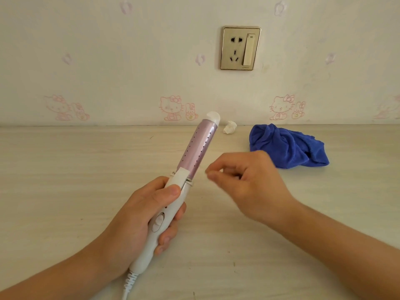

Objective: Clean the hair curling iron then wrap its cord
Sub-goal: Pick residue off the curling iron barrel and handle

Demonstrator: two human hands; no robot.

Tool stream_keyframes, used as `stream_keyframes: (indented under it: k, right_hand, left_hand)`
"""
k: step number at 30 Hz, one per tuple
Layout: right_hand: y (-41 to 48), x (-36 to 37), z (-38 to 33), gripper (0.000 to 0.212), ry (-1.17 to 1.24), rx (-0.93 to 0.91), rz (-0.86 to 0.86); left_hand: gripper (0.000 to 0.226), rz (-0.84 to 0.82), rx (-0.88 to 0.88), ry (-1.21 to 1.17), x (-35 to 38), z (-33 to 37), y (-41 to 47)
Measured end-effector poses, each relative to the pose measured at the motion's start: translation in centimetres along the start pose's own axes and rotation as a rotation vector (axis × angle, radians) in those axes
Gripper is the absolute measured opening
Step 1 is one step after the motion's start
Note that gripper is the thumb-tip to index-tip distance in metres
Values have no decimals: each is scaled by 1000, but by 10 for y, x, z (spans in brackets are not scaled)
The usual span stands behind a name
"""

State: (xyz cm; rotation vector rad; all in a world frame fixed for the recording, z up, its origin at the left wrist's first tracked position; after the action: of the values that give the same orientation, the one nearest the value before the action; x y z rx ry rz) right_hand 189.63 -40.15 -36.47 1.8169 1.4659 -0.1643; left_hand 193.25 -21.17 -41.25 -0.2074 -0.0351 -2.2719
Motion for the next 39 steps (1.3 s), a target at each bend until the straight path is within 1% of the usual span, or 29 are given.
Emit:
stream_keyframes:
  k: [2, 4, 5, 8, 9, 10, 14, 15, 16, 19, 20, 24, 27, 31, 35, 37, 39]
  right_hand:
    - [10, -17, 13, 14, 34, 84, 105]
    - [13, -26, 19, 16, 63, 127, 156]
    - [12, -23, 16, 15, 57, 112, 136]
    - [-5, 4, -4, 11, -14, -16, -22]
    - [-8, 9, -7, 11, -28, -34, -49]
    - [-7, 8, -6, 12, -35, -31, -47]
    - [9, -19, 11, 15, 35, 115, 105]
    - [9, -21, 12, 15, 49, 120, 115]
    - [7, -18, 8, 15, 45, 100, 92]
    - [-6, 3, -8, 12, -3, -8, -51]
    - [-8, 6, -8, 12, -3, -16, -68]
    - [-5, 1, -3, 12, 55, 22, -49]
    - [-4, 0, -3, 13, 80, 28, -41]
    - [-2, -7, -3, 12, 82, 30, 13]
    - [7, -25, 9, 16, 113, 117, 145]
    - [7, -22, 12, 17, 133, 147, 140]
    - [3, -13, 10, 17, 146, 158, 99]
  left_hand:
    - [51, 0, -6, 5, 0, -1, 1]
    - [54, 4, -8, 7, 0, -1, 1]
    - [55, 8, -7, 1, 0, 0, 1]
    - [57, 19, -3, -48, -2, 0, 0]
    - [58, 17, -4, -59, -2, 0, 0]
    - [58, 15, -5, -63, -2, 0, 0]
    - [58, 2, -3, -38, -1, -1, 1]
    - [58, -2, -1, -32, -1, -1, 1]
    - [57, -6, 1, -33, -1, -1, 1]
    - [58, -15, 12, -48, -2, 0, -1]
    - [58, -17, 16, -46, -2, 0, -2]
    - [57, 7, 42, -26, -2, 1, -2]
    - [60, 16, 51, -33, -2, 1, -2]
    - [75, 32, 78, -21, -4, 3, -4]
    - [62, 105, 32, -156, -11, 1, -1]
    - [56, 71, -7, -231, -12, 2, 0]
    - [56, -7, -49, -297, -10, 4, 1]
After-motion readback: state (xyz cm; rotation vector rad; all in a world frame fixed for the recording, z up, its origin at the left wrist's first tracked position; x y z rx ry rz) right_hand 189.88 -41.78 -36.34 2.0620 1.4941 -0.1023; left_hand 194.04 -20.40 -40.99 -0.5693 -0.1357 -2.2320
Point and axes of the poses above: each hand's wrist, its own y-axis towards the middle knuckle, its own x-axis out of the palm, z = x × y, the point moved 5 cm from there along y, towards the middle knuckle
